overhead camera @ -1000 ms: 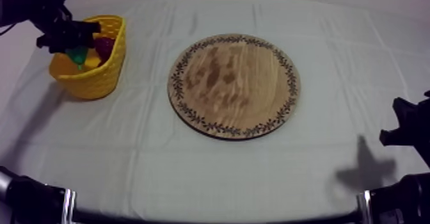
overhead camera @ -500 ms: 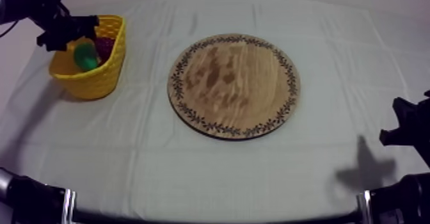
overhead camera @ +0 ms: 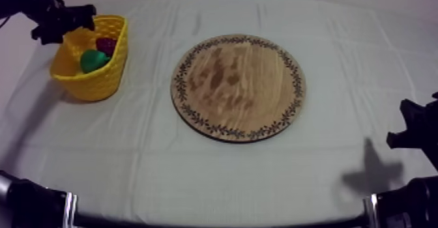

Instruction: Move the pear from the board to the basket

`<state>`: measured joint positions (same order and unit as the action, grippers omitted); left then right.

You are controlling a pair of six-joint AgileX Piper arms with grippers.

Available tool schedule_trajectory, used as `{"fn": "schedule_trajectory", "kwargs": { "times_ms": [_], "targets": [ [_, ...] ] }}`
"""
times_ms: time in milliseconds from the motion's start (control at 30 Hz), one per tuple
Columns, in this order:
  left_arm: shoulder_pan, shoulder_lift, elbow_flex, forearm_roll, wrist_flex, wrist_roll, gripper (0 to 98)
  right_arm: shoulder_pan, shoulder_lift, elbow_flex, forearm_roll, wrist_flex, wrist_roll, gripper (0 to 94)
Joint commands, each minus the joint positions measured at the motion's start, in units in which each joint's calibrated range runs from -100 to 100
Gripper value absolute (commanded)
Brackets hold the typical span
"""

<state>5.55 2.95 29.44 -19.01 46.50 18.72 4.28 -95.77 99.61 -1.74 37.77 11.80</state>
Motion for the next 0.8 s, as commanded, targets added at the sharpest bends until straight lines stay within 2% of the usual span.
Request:
{"fn": "schedule_trajectory", "kwargs": {
  "times_ms": [0,200,300,533,767],
  "targets": [
    [0.1,-3.3,0.1,-0.23,0.0,0.1,55.8,0.0,0.0,0.1,0.0,0.0,0.0,0.5],
    [-0.1,-13.9,2.3,-0.40,-1.8,-0.1,27.4,0.0,0.0,0.1,0.0,0.0,0.0,0.5],
    [-0.5,-20.2,4.8,-0.35,-4.0,0.0,18.1,0.0,0.0,0.1,0.0,0.0,0.0,0.5],
    [-1.1,-37.0,11.6,0.37,-7.4,-0.1,10.3,0.0,0.0,0.1,0.0,0.0,0.0,0.5],
    [-1.9,-57.1,28.6,0.24,-15.2,-1.9,6.7,0.0,0.0,0.1,0.0,0.0,0.0,0.5]
  ]
}}
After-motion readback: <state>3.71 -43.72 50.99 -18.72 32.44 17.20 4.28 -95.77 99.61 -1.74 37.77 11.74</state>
